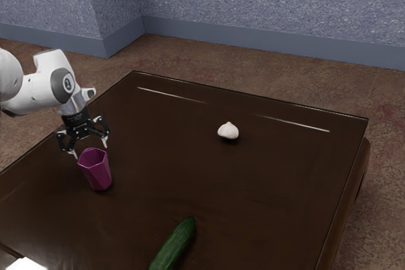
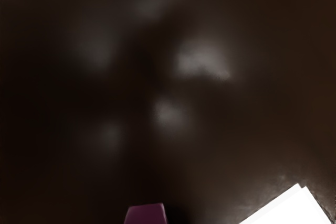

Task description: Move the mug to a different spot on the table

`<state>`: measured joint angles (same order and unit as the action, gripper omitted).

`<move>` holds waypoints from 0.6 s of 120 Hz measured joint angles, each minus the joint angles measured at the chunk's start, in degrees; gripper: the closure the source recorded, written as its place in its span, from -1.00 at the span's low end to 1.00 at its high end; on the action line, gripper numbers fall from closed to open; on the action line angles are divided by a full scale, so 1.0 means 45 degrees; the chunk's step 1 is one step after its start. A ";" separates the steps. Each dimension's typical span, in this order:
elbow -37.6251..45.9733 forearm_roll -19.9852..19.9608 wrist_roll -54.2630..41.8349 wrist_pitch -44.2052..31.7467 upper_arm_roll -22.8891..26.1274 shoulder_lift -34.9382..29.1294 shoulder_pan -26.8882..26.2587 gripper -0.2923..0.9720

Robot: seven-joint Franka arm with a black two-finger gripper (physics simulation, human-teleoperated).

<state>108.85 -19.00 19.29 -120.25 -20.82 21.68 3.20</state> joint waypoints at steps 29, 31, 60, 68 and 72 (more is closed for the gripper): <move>0.1074 -0.0090 0.0553 -0.1963 -0.0001 0.0148 -0.0160 -0.50; 0.1102 -0.0086 0.0580 -0.2072 -0.0001 0.0149 -0.0179 -0.49; 0.1705 0.0414 0.0905 -0.3440 -0.0001 -0.0035 -0.0553 -0.28; 0.1725 0.0551 0.0976 -0.3651 -0.0001 -0.0074 -0.0606 -0.15; 0.1812 0.0681 0.1015 -0.3806 -0.0001 -0.0114 -0.0630 -0.08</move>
<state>117.00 -15.93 23.86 -137.38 -20.83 21.16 0.37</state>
